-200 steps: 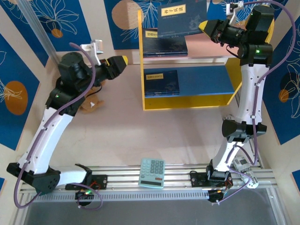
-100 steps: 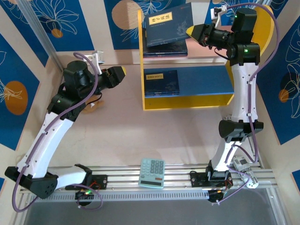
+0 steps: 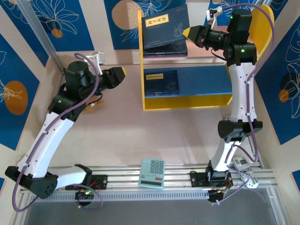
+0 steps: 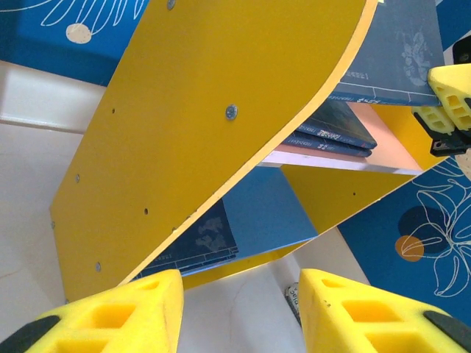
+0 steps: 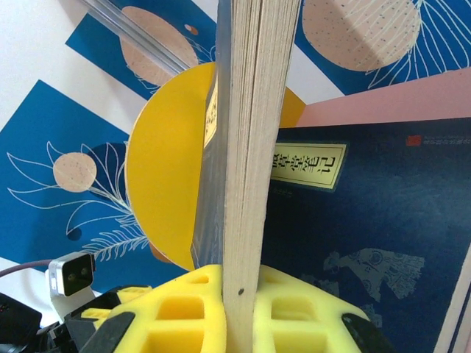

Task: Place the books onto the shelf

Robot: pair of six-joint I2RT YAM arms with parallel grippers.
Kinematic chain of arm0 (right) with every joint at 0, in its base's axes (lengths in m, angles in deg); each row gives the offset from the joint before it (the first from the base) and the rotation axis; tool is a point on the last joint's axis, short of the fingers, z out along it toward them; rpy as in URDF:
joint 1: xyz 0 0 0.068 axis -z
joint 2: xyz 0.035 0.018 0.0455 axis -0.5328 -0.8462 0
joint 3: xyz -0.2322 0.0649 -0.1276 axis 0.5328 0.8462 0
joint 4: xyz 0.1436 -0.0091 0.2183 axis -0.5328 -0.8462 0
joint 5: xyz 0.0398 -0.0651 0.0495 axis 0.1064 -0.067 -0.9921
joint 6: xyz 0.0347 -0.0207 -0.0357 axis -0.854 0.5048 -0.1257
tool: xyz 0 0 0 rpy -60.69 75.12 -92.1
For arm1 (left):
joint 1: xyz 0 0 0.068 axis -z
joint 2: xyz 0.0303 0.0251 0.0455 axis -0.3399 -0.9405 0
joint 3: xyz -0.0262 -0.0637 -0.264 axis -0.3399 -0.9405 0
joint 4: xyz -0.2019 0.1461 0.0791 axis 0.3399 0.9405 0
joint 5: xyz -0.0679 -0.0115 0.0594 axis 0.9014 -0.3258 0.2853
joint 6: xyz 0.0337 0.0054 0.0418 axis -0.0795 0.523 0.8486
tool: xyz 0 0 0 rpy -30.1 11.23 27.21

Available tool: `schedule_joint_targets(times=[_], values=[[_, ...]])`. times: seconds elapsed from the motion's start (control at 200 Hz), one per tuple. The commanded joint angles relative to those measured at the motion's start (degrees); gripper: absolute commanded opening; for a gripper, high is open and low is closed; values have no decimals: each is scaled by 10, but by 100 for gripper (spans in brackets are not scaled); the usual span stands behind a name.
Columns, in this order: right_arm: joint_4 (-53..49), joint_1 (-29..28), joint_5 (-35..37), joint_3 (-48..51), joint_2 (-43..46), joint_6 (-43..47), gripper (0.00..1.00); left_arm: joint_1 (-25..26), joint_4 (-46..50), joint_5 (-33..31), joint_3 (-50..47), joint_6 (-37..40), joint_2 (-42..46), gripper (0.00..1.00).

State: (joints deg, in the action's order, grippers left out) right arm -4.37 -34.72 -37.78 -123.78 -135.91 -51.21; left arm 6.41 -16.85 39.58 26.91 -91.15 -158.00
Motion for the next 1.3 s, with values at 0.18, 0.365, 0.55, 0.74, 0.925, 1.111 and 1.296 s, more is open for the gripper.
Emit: schedule_joint_targets(times=[0.18,0.365,0.55,0.74,0.925,1.111,1.296], values=[[19,-12,8,22,1,9,0,5,-4,-6,-6,7,14,45],[14,-17,12,30,0,17,0,5,-4,-7,-8,7,15,45],[4,-17,18,45,6,27,0,5,-7,-7,-12,6,14,44],[-12,-15,26,44,2,36,13,4,-10,-5,-14,4,14,44],[-20,-11,32,38,-7,36,25,5,-8,-6,-14,3,17,44],[-30,-9,44,24,-18,40,32,5,-3,-11,-15,6,23,44],[-43,-7,61,16,-21,48,41,5,3,-15,-14,9,26,43]])
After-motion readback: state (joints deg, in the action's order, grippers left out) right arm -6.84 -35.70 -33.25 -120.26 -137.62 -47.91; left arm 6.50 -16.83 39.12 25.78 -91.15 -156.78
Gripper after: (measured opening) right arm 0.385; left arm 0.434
